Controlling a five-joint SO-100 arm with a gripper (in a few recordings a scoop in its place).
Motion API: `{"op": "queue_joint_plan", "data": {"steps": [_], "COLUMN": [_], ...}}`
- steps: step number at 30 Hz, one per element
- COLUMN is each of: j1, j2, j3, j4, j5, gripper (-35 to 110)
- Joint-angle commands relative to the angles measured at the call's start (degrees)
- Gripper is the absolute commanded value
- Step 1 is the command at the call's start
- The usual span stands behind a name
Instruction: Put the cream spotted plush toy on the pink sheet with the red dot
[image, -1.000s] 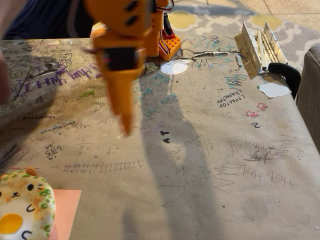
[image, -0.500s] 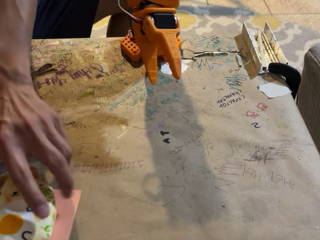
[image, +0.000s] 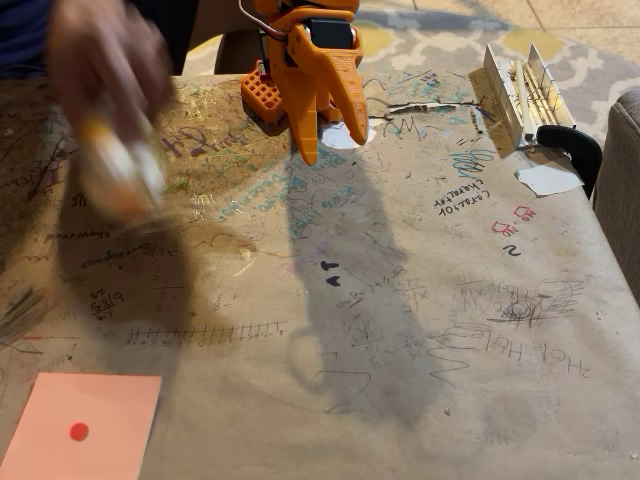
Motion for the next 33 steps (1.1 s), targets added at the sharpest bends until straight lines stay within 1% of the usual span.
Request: {"op": "queue_joint_plan", "data": {"steps": [1,17,20,23,26,28,30,33], "j1": [-0.70,0.18,1.85,8.53,22.94,32.26,38.06,43.86], "j2": [0.09,-0.09,-2.37,-15.29,-33.66,-43.15,-47.20,-45.97], "j3": [-0.53,-0.97,-3.78,-12.13,-21.71,-25.14,-24.17,-19.60], "j4": [0.26,0.18,0.09,-3.69,-7.12,-8.00,-10.55,-16.52], "j5": [-0.26,-0.53,-0.88,0.00,3.52,3.25,0.18,-3.08], "gripper": [37,36,36,36,36,36,36,36]}}
